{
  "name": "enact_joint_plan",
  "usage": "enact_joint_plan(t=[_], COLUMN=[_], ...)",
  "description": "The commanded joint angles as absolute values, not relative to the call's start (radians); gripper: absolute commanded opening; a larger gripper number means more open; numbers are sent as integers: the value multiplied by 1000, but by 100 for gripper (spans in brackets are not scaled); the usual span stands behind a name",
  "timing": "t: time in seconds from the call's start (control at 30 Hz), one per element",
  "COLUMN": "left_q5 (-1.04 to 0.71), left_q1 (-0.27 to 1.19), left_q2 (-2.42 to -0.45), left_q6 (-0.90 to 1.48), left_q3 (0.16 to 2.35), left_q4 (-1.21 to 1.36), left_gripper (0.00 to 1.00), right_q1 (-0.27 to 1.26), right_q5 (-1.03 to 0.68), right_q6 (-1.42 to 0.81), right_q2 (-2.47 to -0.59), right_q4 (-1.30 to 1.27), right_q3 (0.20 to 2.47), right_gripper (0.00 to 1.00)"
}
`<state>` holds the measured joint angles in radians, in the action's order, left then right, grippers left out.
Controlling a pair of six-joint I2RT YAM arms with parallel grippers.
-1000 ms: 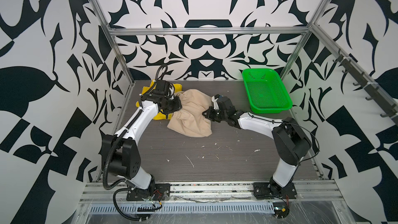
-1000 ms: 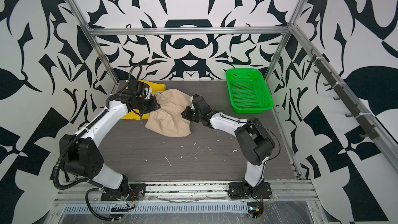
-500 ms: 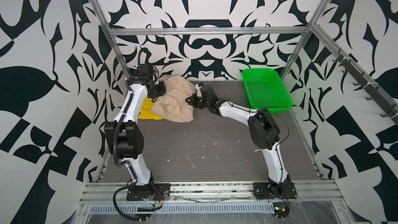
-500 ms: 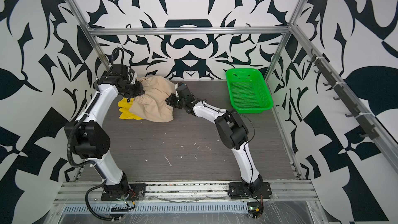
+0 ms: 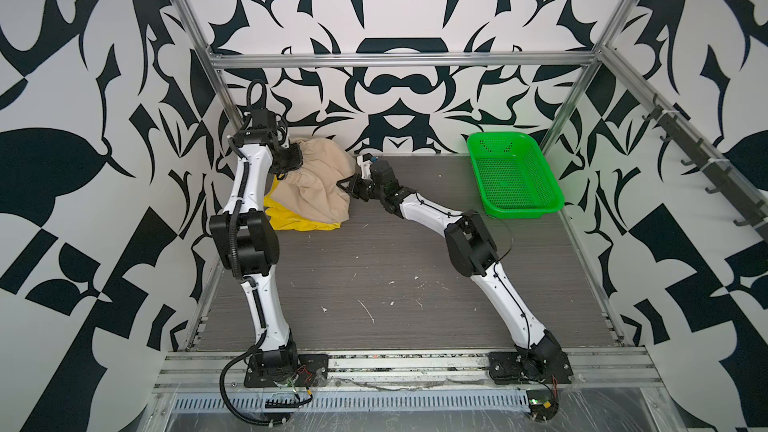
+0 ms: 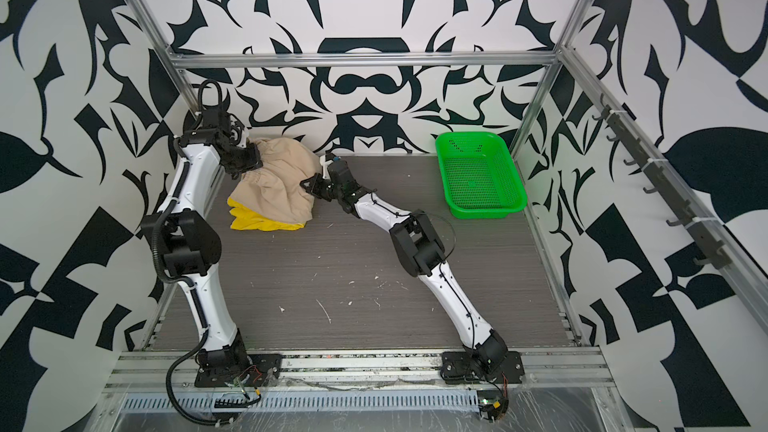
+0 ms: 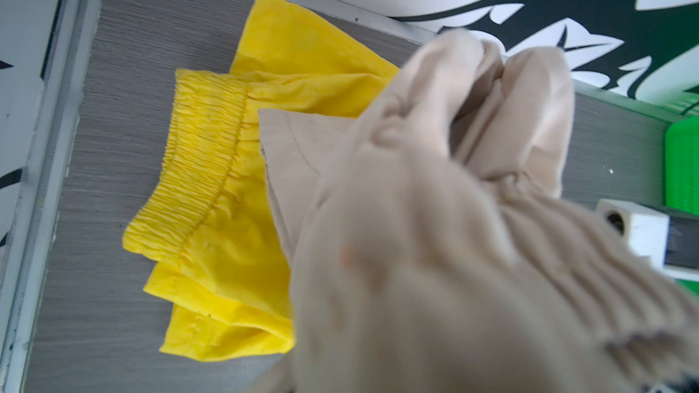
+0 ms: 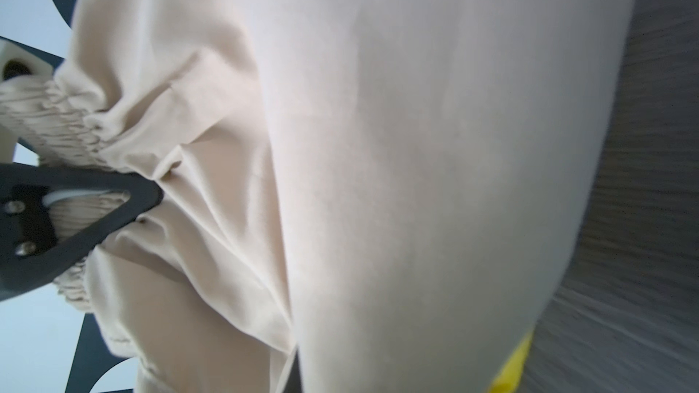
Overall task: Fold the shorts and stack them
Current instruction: 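Lower the beige shorts onto the yellow shorts with both grippers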
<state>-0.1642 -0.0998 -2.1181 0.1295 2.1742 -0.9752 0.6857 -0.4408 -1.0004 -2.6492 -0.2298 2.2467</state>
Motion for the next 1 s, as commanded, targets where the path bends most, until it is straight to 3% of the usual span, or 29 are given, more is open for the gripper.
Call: enact_joint_plan(t=[0.0,0.5,0.6,0.67,0.77,0.87,0.97], left_q5=[-162,-115,-103,-97,-67,-40,-35], left_q1=[-148,-207,-207,-208,-208,-207,-205], left_q2=[-2174,-2494,-2521,-2510,-2446,-2342,-2224], left_q6=[111,143,156,163,163,165,189], left_q3=[2236,2345,2377,2392,2402,2392,2335], left_q4=[-971,-971,-990,-1003,-1020,-1020,-980], left_gripper=[0,3,19,44,59,69,70], right_q1=[681,678,678,678,678,676,676], right_q5=[-458,-390,-386,-380,-370,-370,-371], right_q6=[-1020,-1026,-1019,-1002,-984,-982,-986], right_q2=[-2688,-2809,-2798,-2783,-2766,-2766,-2770], right_q4=[-227,-171,-170,-171,-164,-161,-163], right_q3=[2346,2454,2446,2431,2423,2427,2430], right_gripper=[2,8,13,17,18,18,17])
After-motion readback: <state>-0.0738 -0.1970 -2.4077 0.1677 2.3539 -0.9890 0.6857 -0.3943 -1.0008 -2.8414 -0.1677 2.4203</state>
